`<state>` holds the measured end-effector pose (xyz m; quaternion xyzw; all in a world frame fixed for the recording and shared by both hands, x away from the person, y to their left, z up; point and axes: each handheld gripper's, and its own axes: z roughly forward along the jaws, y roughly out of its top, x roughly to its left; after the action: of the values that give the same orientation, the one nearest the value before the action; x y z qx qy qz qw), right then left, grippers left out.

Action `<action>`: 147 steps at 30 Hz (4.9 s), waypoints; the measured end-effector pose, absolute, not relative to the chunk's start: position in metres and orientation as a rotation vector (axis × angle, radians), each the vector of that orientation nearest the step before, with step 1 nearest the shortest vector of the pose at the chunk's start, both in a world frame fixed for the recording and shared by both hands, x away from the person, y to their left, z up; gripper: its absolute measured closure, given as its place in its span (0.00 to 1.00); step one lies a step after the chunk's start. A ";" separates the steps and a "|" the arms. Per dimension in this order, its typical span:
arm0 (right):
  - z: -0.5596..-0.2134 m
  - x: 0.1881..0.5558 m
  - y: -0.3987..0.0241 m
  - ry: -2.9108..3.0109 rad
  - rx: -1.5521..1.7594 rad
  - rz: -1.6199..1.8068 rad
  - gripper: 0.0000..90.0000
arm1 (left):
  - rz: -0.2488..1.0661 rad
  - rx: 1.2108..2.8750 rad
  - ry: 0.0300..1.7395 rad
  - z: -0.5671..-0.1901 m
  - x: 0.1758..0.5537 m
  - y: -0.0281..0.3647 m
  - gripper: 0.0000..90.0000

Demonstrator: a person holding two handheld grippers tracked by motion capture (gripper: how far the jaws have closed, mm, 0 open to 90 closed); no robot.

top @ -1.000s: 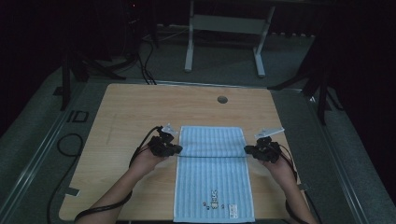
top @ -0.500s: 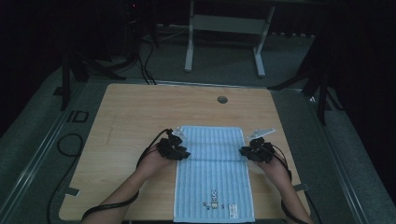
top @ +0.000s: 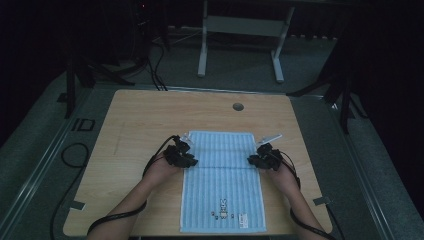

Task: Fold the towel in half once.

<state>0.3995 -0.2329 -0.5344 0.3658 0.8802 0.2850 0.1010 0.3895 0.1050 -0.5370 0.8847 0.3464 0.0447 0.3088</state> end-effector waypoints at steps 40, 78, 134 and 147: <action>-0.504 0.475 -0.197 2.536 1.087 0.828 0.68 | 0.307 2.213 1.220 -0.521 0.439 0.169 0.53; -0.503 0.512 -0.173 2.586 1.086 0.780 0.94 | 0.250 2.165 1.138 -0.511 0.475 0.150 0.97; -0.491 0.327 -0.236 2.587 0.846 1.192 0.94 | 0.040 2.087 0.867 -0.506 0.318 0.172 0.96; -0.481 0.330 -0.226 2.591 0.799 1.195 0.94 | 0.079 2.071 0.815 -0.497 0.307 0.175 0.95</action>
<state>0.3296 -0.2255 -0.4808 0.2687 0.8710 0.4017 0.0889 0.3074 0.1755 -0.4971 0.8343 0.3285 0.0317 0.4415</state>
